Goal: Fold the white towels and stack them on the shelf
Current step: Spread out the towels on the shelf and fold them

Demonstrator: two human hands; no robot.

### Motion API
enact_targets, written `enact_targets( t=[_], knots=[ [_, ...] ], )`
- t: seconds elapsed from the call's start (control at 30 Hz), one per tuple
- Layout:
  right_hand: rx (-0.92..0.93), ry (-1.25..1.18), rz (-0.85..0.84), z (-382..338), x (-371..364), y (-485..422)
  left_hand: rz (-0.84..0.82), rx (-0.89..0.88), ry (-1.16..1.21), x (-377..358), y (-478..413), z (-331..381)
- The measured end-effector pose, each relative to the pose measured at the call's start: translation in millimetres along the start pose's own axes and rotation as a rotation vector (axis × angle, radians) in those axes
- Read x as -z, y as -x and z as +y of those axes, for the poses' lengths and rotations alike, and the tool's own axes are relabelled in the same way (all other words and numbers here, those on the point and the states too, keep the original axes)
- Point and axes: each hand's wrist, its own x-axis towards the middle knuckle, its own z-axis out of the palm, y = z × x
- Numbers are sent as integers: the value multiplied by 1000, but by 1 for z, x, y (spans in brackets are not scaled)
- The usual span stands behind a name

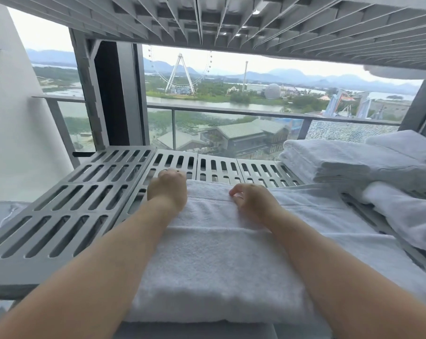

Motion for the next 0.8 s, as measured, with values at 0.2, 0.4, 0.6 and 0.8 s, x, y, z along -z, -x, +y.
enact_targets(
  t=[0.2,0.4,0.6,0.8],
  knots=[
    [-23,53,4,8,9,-4,-106,116,258,0,-15,-3],
    [32,-31,39,10,7,-19,-55,264,311,-5,-35,-7],
    [119,-26,21,11,7,-46,-216,271,97,-12,-48,-4],
    [149,-66,-35,11,-1,-66,-194,199,172,-6,-47,-8]
  ],
)
